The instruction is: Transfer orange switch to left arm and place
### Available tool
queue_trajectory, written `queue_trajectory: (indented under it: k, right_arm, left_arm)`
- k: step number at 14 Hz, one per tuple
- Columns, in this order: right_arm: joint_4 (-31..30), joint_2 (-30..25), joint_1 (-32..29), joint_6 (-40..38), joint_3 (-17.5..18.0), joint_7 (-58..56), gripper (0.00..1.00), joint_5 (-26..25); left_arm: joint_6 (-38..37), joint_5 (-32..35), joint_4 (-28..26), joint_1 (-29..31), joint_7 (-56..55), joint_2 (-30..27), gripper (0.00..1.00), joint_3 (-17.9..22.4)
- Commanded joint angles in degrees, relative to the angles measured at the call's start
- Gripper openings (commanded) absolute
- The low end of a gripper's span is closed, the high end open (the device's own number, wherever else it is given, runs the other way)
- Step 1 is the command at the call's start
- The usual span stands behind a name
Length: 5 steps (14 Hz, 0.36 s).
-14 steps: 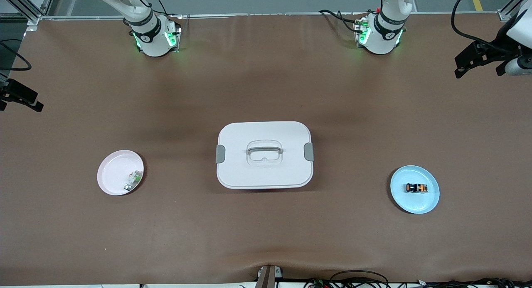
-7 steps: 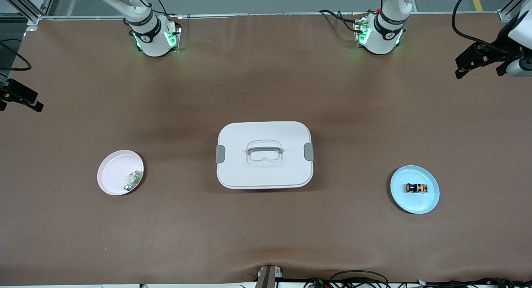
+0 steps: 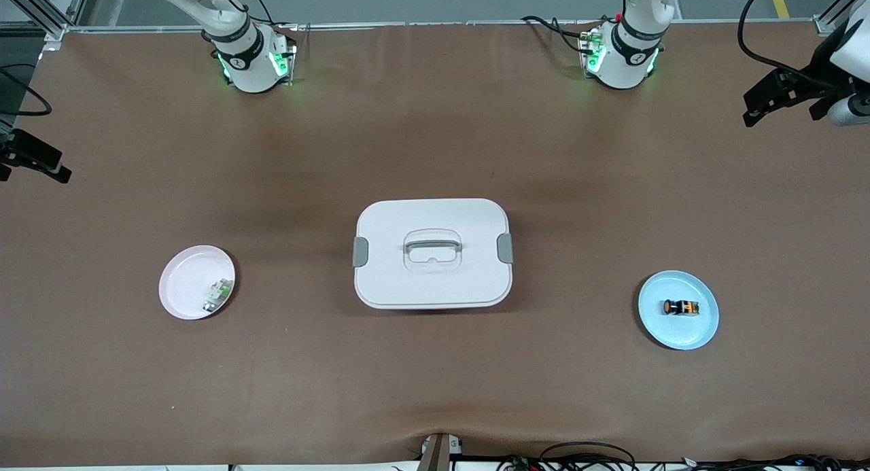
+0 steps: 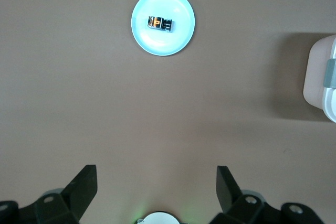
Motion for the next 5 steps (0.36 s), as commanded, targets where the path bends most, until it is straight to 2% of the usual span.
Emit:
queue_trajectory:
  k: [1, 5]
  right_arm:
    - [1.5, 0.7, -0.4, -1.0, 0.4, -0.7, 1.00, -0.5]
    - [1.5, 0.7, -0.4, -1.0, 0.4, -0.7, 1.00, -0.5]
  left_arm:
    - [-1.3, -0.9, 1.5, 0.2, 0.5, 0.6, 1.00, 0.1]
    - [-1.3, -1.0, 2.0, 0.2, 0.6, 0.5, 1.00, 0.1]
